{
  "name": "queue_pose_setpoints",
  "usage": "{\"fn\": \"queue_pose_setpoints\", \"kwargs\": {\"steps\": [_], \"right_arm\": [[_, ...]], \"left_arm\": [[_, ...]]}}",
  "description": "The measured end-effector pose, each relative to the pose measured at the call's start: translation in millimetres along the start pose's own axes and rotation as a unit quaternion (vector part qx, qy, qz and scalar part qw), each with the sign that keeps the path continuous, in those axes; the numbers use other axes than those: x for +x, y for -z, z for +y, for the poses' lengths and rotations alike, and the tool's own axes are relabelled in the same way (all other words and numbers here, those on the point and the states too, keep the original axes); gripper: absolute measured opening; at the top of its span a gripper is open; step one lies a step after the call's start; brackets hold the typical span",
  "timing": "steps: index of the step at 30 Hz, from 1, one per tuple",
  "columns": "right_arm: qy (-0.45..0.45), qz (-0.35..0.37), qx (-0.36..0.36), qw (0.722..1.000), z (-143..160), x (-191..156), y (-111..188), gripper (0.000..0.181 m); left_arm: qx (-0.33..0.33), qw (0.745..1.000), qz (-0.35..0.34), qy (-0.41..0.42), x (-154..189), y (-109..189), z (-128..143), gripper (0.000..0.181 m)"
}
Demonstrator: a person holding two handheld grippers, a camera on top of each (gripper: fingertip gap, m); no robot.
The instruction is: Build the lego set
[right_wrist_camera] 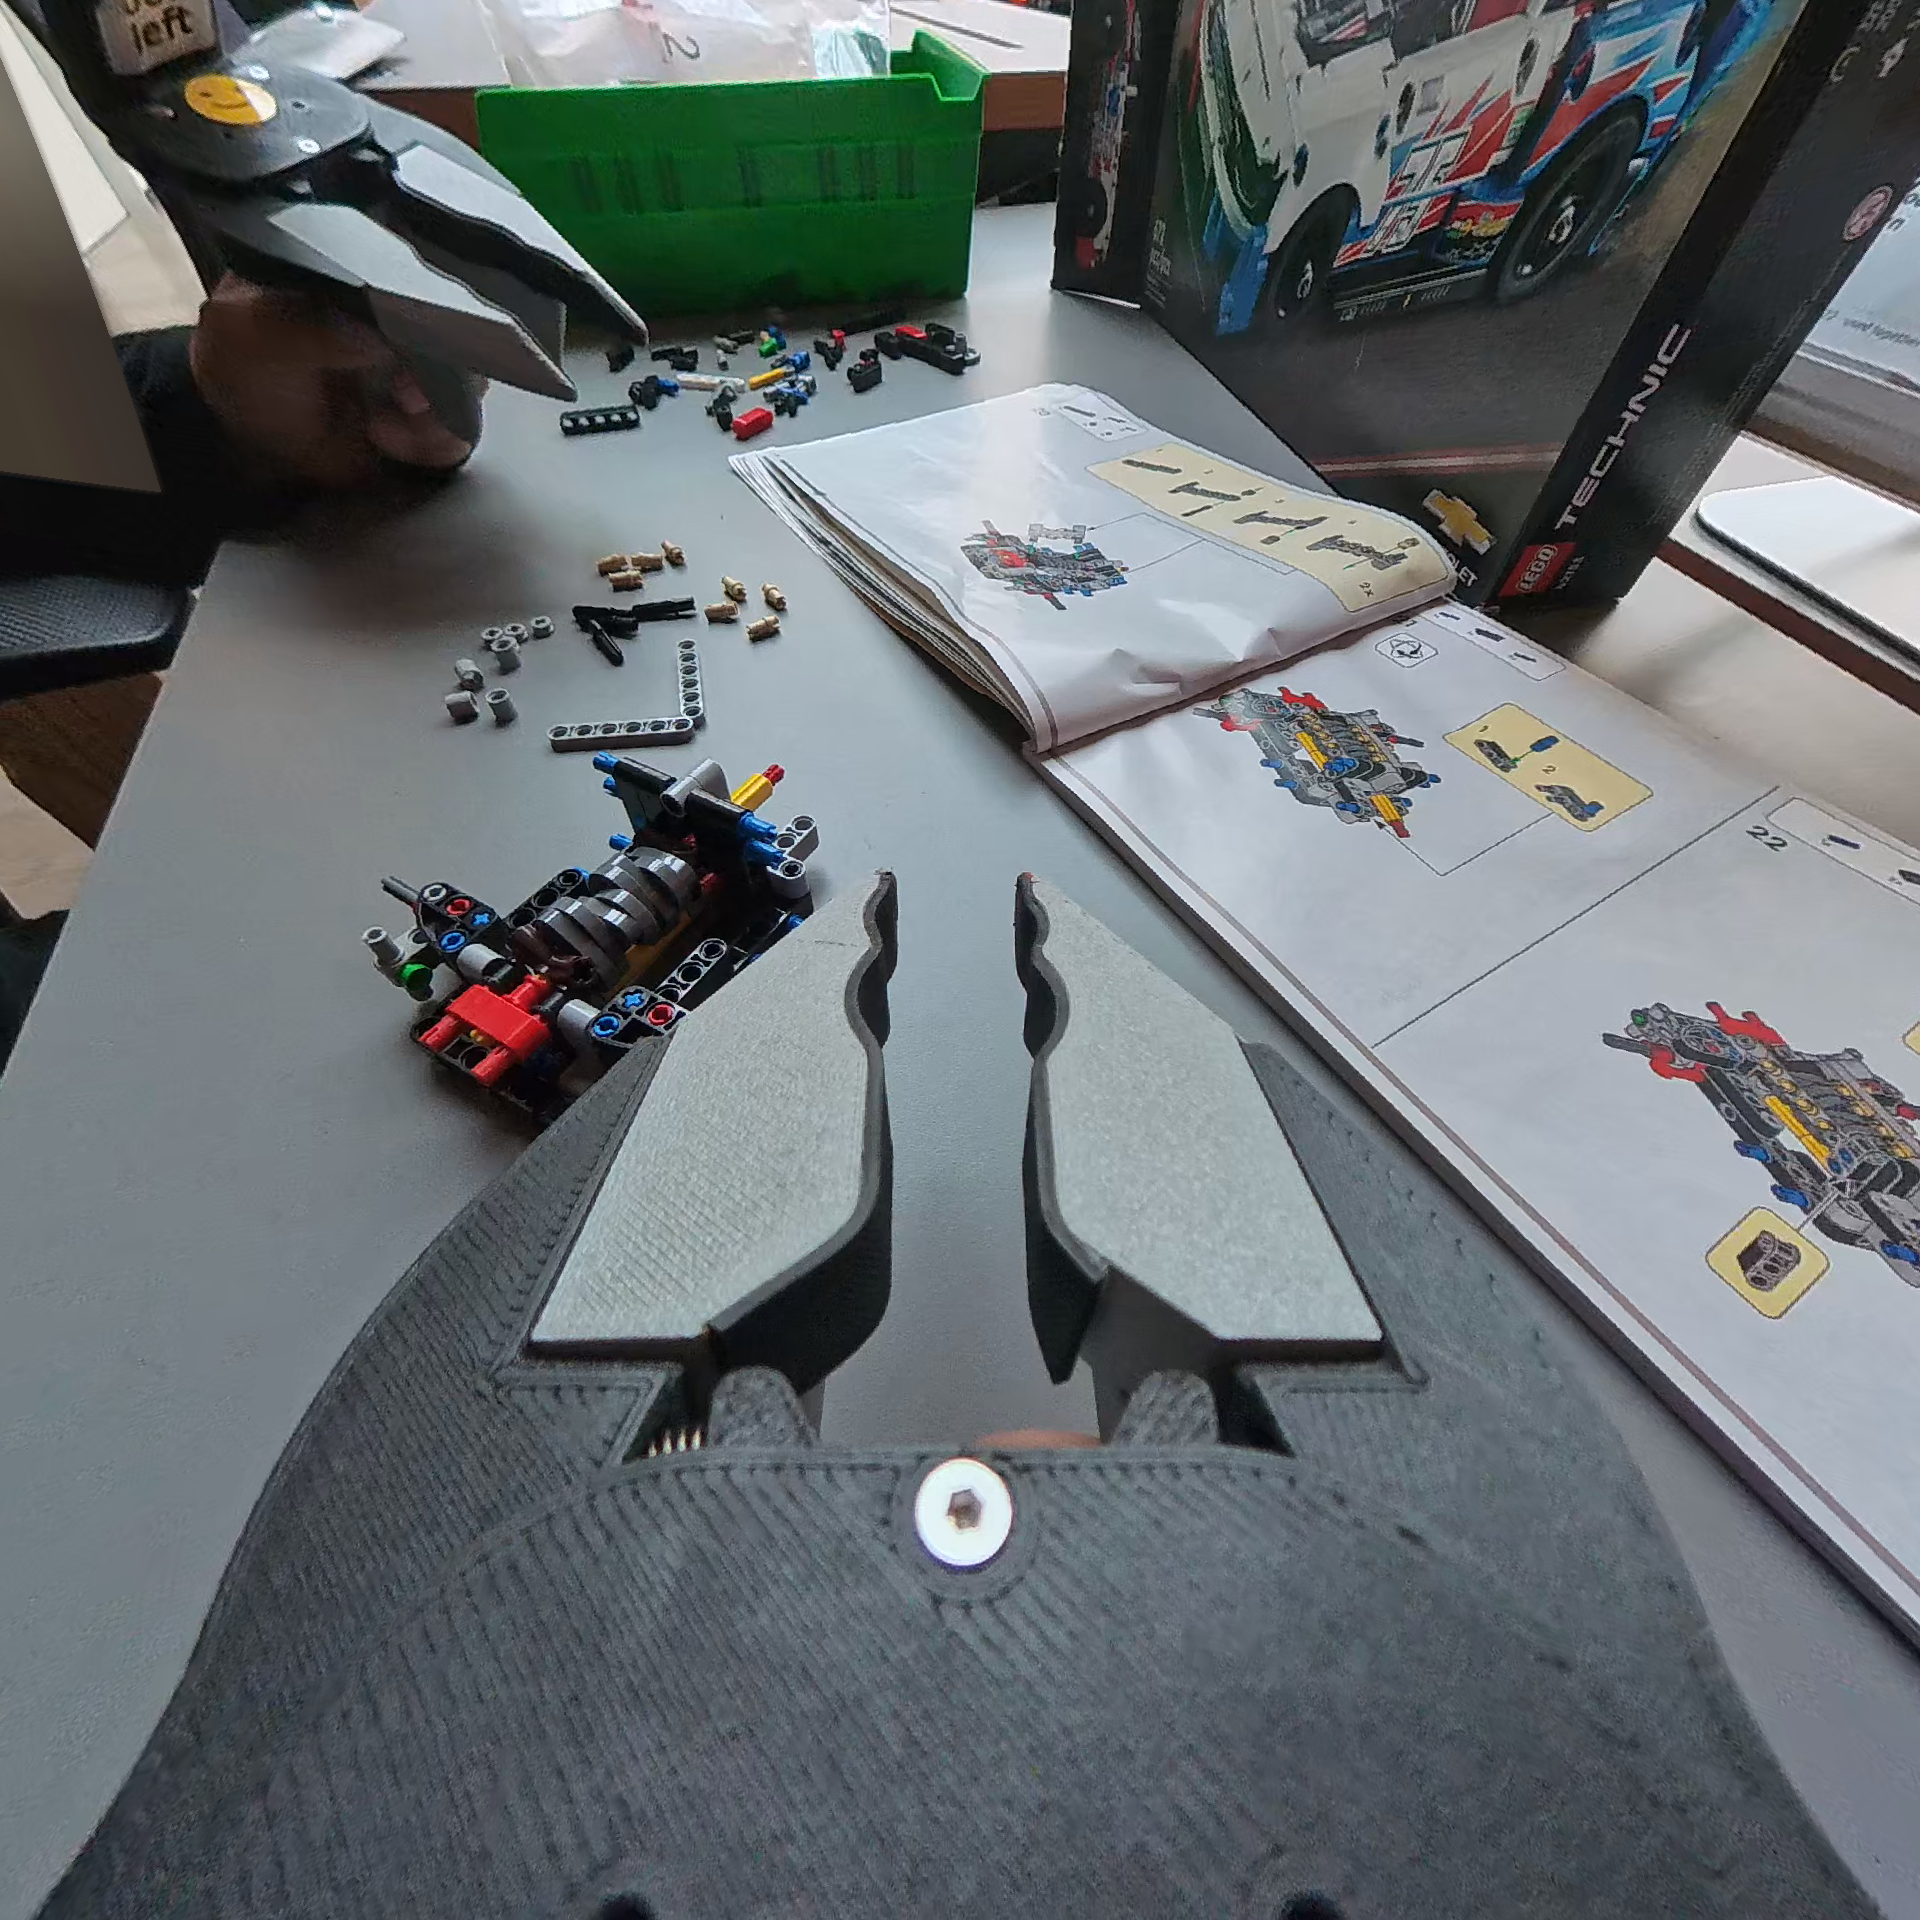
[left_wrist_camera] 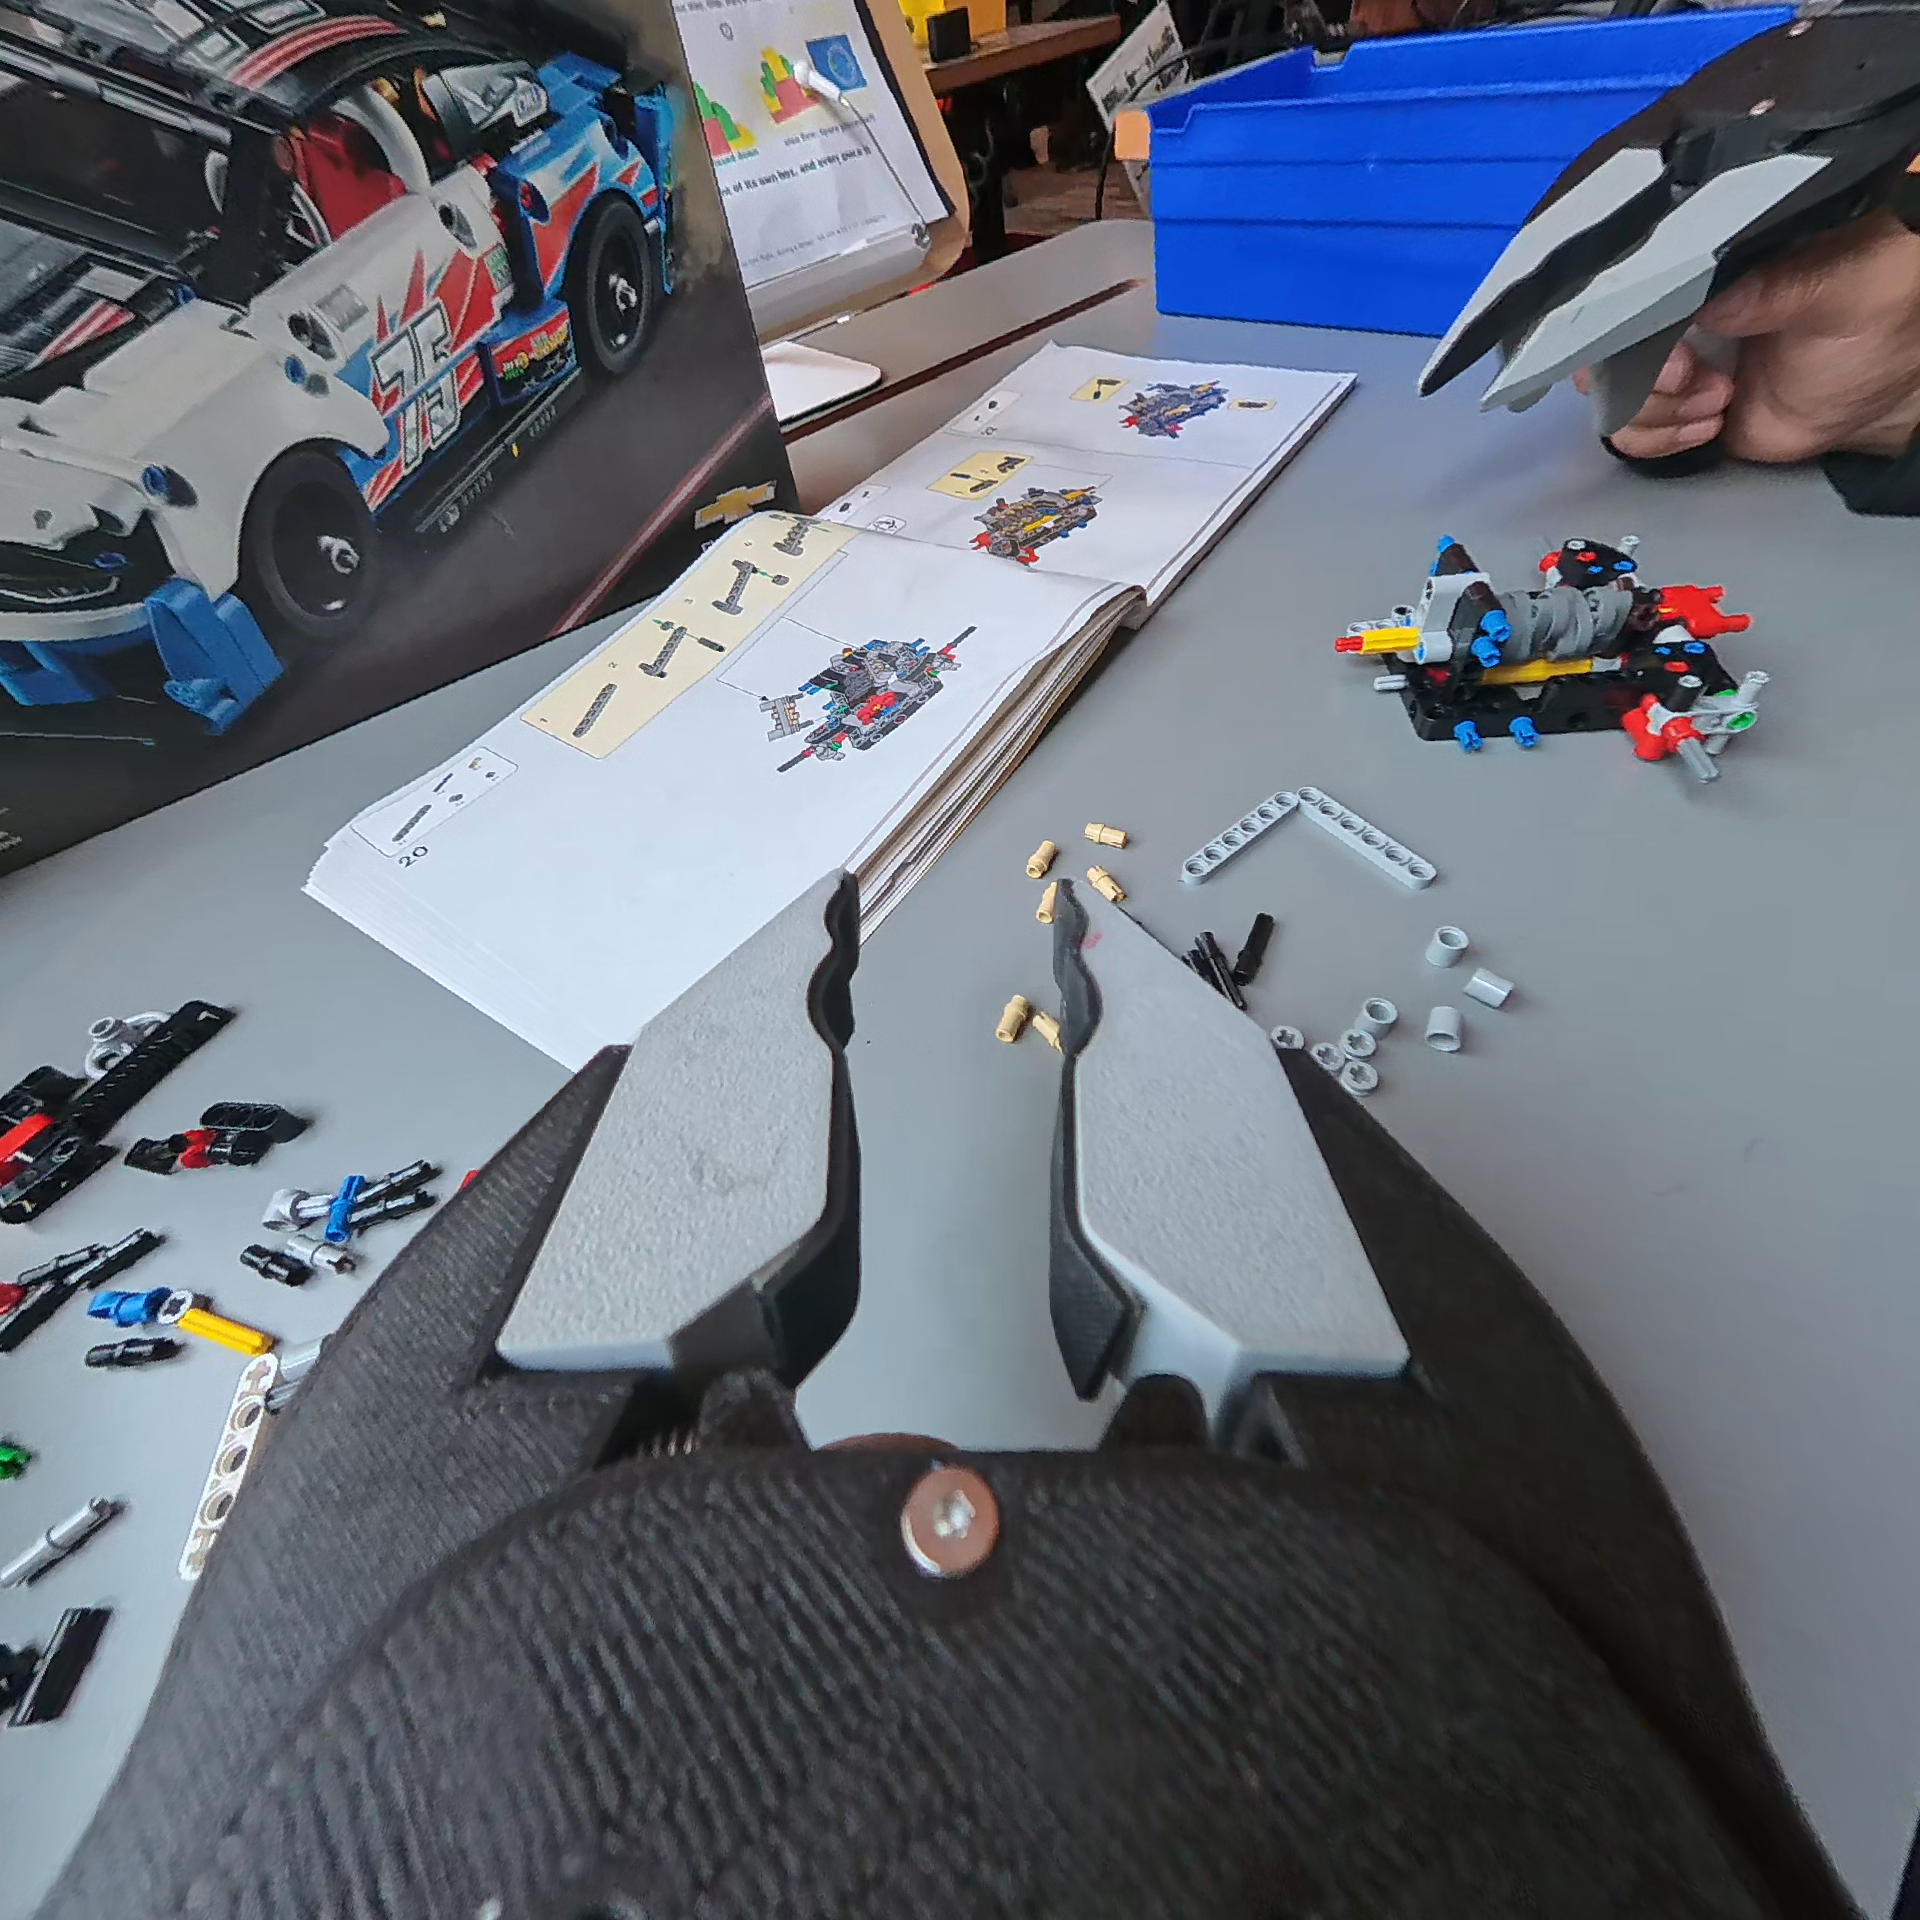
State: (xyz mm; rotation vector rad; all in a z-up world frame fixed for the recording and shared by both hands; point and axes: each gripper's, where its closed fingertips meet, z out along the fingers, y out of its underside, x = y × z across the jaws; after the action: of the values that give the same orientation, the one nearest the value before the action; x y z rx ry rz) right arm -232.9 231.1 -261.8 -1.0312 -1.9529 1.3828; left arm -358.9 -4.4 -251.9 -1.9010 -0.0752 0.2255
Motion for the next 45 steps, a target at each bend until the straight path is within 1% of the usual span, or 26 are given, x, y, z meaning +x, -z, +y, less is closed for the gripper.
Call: {"fn": "queue_pose_setpoints", "kwargs": {"steps": [11, 17, 21, 24, 26, 28, 33, 37, 39, 42, 45], "right_arm": [[0.012, -0.001, 0.005, 1.0, -1, -3, 1, 0.02], [0.019, -0.004, -0.008, 1.0, 5, -11, 7, 0.023], [0.01, -0.008, -0.003, 1.0, 7, -26, 18, 0.035], [0.003, -0.003, 0.001, 1.0, 6, -44, 22, 0.057], [0.013, 0.013, -0.011, 1.0, 6, -57, 18, 0.063], [0.039, 0.029, -0.029, 0.998, 7, -70, 13, 0.065], [0.092, 0.073, -0.055, 0.992, 4, -97, -7, 0.078], [0.1, 0.132, -0.063, 0.984, -3, -102, -21, 0.089], [0.097, 0.153, -0.066, 0.981, -3, -103, -27, 0.089], [0.105, 0.193, -0.087, 0.972, 5, -93, -32, 0.091], [0.109, 0.222, -0.112, 0.962, 13, -80, -30, 0.092]], "left_arm": [[-0.003, 1.0, 0.003, 0.005, -1, -1, 1, 0.033], [-0.002, 1.0, 0.002, 0.002, -1, 0, 1, 0.033], [0.0, 1.0, 0.001, 0.006, -2, 0, 0, 0.034], [-0.004, 1.0, -0.002, 0.003, -2, -1, 1, 0.034], [-0.008, 1.0, -0.004, 0.0, -2, -2, 2, 0.034], [-0.009, 1.0, -0.004, -0.001, -1, -2, 2, 0.034], [-0.006, 1.0, 0.0, 0.007, -2, -1, 2, 0.034], [-0.005, 1.0, 0.001, 0.006, -2, -1, 2, 0.034], [-0.004, 1.0, 0.002, 0.008, -2, -1, 1, 0.034], [-0.001, 1.0, 0.004, 0.01, -2, 0, 1, 0.034], [0.002, 1.0, 0.005, 0.012, -2, 0, 0, 0.034]]}}
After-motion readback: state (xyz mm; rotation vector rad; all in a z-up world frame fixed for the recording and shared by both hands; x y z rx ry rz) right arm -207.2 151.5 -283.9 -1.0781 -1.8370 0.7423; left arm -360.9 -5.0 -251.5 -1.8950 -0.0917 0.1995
